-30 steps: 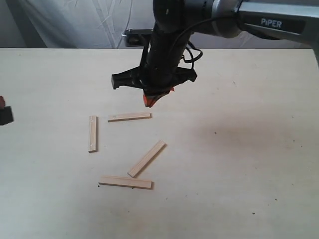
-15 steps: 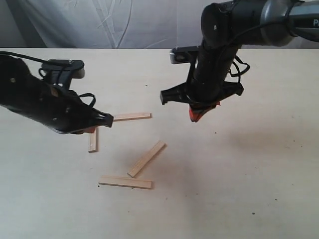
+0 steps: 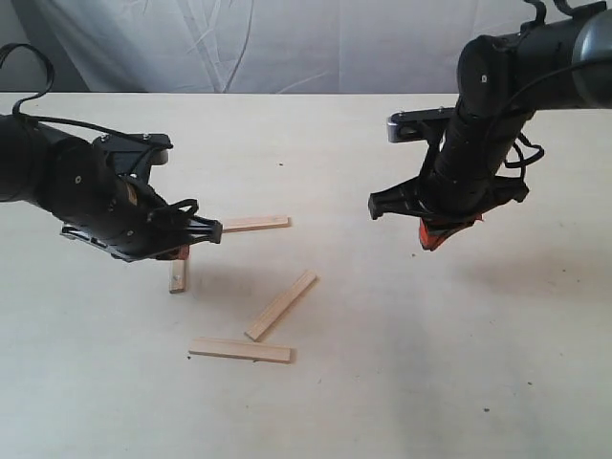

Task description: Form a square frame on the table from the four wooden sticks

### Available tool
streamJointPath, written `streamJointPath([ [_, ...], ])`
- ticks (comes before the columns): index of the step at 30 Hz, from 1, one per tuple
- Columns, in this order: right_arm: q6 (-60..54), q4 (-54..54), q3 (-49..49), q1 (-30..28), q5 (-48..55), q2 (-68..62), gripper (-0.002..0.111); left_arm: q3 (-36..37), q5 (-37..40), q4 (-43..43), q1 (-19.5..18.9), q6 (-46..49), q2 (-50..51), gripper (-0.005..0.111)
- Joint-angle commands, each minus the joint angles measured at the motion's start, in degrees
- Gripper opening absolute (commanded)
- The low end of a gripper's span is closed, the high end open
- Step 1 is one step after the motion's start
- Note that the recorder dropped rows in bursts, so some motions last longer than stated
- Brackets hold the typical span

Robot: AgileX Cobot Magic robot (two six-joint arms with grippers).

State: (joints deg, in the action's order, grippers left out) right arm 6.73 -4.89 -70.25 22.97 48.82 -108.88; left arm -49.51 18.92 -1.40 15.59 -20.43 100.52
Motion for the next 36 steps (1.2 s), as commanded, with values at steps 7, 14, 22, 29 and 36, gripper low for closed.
streamJointPath([
  [7, -2.2, 0.1, 1.6, -0.3, -3.2, 1.1, -0.001, -0.3, -4.6, 0.7, -1.3, -0.4, 4.6, 0.050],
  [14, -2.2, 0.1, 1.6, -0.3, -3.7, 1.1, -0.001, -0.3, -4.5, 0.5, -1.3, -0.4, 7.3, 0.043],
  [22, -2.2, 0.3, 1.6, -0.3, -3.6, 1.1, -0.001, -0.3, -4.2, -1.3, -1.3, 0.1, 7.3, 0.000],
  [29, -2.2, 0.3, 1.6, -0.3, -3.3, 1.1, -0.001, -1.5, -1.6, -1.8, -1.3, 0.1, 3.5, 0.000],
  [36, -2.2, -0.9, 1.6, -0.3, -4.8, 1.1, -0.001, -1.5, -3.9, 4.1, -0.5, -0.1, -0.9, 0.000],
])
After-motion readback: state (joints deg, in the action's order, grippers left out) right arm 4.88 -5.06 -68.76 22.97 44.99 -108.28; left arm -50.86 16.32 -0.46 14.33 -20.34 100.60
